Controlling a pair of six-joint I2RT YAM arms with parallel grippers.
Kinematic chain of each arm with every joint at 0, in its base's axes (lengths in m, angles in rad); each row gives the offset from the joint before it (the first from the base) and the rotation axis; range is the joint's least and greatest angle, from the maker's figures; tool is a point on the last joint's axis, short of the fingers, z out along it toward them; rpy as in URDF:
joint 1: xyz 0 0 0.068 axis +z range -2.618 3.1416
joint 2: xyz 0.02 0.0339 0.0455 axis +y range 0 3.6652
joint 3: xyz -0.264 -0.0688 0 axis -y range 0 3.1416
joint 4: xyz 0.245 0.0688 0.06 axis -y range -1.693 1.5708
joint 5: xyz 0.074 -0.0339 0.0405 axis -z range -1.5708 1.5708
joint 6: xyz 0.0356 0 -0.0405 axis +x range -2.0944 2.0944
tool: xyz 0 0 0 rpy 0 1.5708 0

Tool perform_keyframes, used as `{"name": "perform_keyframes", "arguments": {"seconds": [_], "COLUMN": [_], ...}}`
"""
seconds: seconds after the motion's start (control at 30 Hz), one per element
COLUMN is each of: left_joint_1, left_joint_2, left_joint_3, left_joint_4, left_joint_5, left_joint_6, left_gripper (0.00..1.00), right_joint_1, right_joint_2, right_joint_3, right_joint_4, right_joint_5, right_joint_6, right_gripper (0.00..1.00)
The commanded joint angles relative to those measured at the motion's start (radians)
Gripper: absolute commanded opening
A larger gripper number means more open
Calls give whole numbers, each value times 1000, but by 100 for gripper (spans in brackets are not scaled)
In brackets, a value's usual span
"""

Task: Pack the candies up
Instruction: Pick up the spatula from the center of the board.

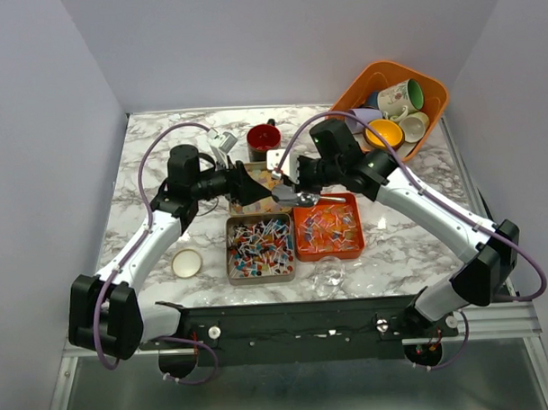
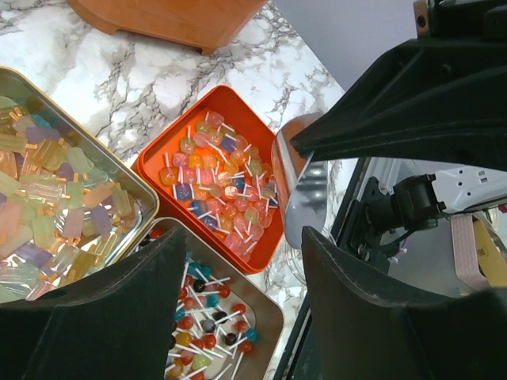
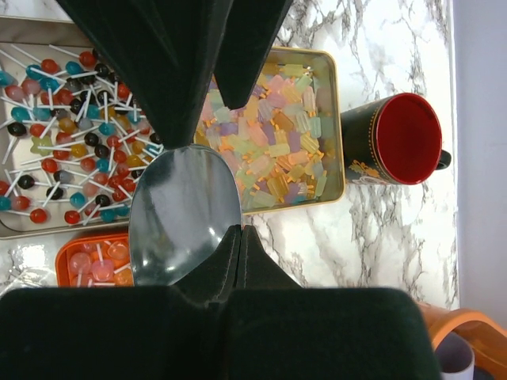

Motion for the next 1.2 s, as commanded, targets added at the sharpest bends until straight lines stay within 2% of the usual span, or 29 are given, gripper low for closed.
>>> {"name": "perform_keyframes", "arguments": {"seconds": [0.0,0.23,0.33,0.37,0.4,0.63,0.73,0.77,0.8,0.83,0.87,0.9,1.0,1.07,1.17], "left_joint_1": [-20,-31,-33,-34,-34,-39,-39,-39,-39,-39,-39,-39,-31,-19,-2], "left_joint_2": [5,16,27,33,36,50,59,65,68,70,73,73,70,68,64], "left_joint_3": [-18,-17,-9,-7,-6,-6,0,3,3,2,2,0,-14,-32,-46], "left_joint_4": [46,51,49,49,51,51,61,63,61,65,65,65,66,83,106], "left_joint_5": [9,11,10,14,17,12,23,24,17,17,17,15,15,23,38], "left_joint_6": [-29,-29,-26,-24,-24,-24,-26,-27,-30,-35,-41,-45,-62,-78,-102], "left_gripper": [69,65,49,40,38,38,19,0,0,0,0,0,0,0,0], "right_joint_1": [15,26,35,36,39,56,59,59,59,59,59,58,12,-38,-157], "right_joint_2": [26,62,69,72,72,68,71,72,69,59,46,33,-47,-87,-135], "right_joint_3": [43,80,99,102,105,100,88,80,76,68,57,30,-16,-13,-42], "right_joint_4": [24,30,34,35,37,32,34,34,41,52,69,108,158,146,87], "right_joint_5": [45,47,44,42,41,30,25,22,27,40,60,115,163,151,16], "right_joint_6": [1,3,7,12,15,7,9,18,26,38,75,95,159,251,282], "right_gripper": [1,1,1,1,1,1,1,1,3,10,31,39,56,58,59]}}
